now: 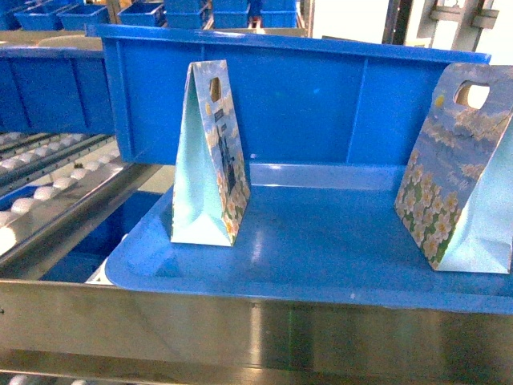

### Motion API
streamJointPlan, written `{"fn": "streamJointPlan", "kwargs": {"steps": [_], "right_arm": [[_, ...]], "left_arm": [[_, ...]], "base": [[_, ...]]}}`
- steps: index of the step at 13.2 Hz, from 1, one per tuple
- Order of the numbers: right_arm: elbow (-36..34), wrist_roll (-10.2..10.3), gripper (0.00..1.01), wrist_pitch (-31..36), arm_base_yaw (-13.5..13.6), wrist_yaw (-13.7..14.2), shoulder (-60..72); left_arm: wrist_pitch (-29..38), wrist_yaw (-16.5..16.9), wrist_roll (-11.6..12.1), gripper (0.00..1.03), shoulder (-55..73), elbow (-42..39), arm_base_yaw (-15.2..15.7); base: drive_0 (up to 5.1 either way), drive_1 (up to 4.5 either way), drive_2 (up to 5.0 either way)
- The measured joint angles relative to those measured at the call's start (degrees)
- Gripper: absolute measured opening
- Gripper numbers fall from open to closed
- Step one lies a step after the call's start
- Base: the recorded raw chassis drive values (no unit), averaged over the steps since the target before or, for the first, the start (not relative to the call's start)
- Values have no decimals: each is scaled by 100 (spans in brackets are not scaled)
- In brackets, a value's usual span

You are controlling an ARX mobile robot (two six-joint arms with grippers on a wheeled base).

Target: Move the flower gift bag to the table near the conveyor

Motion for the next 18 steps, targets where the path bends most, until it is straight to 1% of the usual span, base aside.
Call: {"fn": "streamJointPlan", "kwargs": {"steps": [12, 13, 14, 15, 16, 18], "right_arm": [[0, 0, 98, 0, 0, 2, 0], [0, -2, 98, 225, 74, 81, 92], [-2, -66, 98, 730, 352, 317, 463], [-2, -120, 98, 1029, 476, 424, 767], [-2, -212, 98, 1331, 660, 542, 1071], [7, -286, 98, 1891, 988, 750, 1558]], "left_arm": [[0, 0, 2, 98, 0, 0, 0], [0, 0, 2, 98, 0, 0, 0], [35, 13, 4, 98, 7, 0, 0], [393, 160, 2, 98, 127, 0, 46], [682, 254, 4, 98, 422, 2, 81], [1429, 426, 35, 98, 1178, 9, 107]], "base": [[0, 0, 0], [0, 0, 0], [0, 0, 0], [0, 0, 0], [0, 0, 0], [0, 0, 0]]}}
